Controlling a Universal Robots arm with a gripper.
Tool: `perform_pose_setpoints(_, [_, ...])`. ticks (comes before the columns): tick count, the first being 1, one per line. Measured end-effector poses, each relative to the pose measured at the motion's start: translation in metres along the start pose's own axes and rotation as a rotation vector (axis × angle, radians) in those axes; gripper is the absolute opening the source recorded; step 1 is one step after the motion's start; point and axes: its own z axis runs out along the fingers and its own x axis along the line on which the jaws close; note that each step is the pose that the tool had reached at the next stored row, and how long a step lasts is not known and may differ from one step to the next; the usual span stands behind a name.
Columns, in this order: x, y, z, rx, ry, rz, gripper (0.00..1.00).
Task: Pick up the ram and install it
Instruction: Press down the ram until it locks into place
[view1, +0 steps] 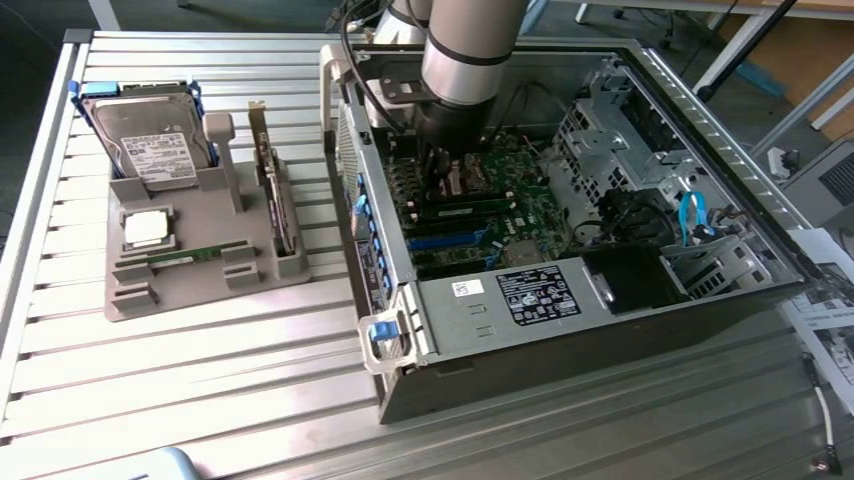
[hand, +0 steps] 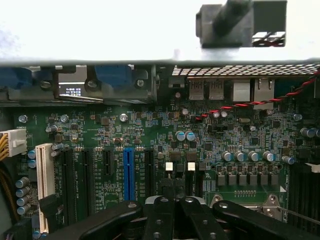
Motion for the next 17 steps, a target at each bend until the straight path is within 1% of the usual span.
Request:
perform_pose_setpoints(4, [0.0002,0.0001,0.0021,0.0003,0.0000,0.000,0.11])
perform_pose_setpoints(17, [0.0007,0.0001,0.0037,0.0002,0.0001,0.000,0.11])
